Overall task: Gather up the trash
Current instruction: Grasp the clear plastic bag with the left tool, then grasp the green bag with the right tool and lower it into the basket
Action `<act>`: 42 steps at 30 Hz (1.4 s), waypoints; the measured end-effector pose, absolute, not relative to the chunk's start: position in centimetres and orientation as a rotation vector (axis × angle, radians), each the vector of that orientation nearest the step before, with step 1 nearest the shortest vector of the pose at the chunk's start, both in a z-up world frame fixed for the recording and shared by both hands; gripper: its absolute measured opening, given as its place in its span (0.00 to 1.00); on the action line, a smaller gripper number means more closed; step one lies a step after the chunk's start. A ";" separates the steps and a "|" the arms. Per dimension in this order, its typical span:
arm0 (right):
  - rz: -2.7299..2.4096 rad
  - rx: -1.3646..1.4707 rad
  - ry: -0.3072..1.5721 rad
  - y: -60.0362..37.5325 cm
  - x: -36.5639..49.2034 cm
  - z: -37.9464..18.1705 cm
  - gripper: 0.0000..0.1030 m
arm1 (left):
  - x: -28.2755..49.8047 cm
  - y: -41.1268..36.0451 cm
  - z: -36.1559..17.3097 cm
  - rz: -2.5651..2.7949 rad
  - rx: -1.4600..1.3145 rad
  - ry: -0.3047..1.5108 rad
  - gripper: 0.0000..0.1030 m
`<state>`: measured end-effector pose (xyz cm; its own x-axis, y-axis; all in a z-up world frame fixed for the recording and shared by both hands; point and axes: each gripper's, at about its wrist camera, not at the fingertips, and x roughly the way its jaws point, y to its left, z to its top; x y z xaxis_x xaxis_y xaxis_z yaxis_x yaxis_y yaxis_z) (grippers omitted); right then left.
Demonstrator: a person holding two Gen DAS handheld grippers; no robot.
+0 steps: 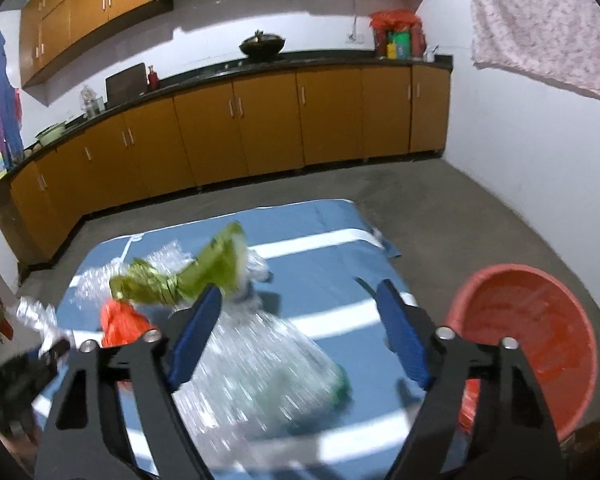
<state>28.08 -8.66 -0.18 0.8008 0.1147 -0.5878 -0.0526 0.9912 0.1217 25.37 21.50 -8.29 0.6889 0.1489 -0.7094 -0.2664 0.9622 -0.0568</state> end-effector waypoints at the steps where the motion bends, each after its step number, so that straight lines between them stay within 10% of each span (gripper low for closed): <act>1: 0.100 0.106 0.655 -8.0 29.3 -0.4 0.69 | 25.3 21.4 -8.1 0.233 -0.152 0.773 0.32; 12: 0.146 0.157 0.778 -4.7 34.6 -2.5 0.52 | 25.0 21.2 -7.0 0.218 -0.131 0.749 0.32; 19: 0.184 0.101 0.797 -3.7 34.9 -3.2 0.06 | 24.6 20.6 -6.7 0.205 -0.117 0.743 0.32; 42: 0.156 0.092 0.581 -10.9 27.1 2.4 0.01 | 22.4 15.6 -2.6 0.091 -0.074 0.670 0.32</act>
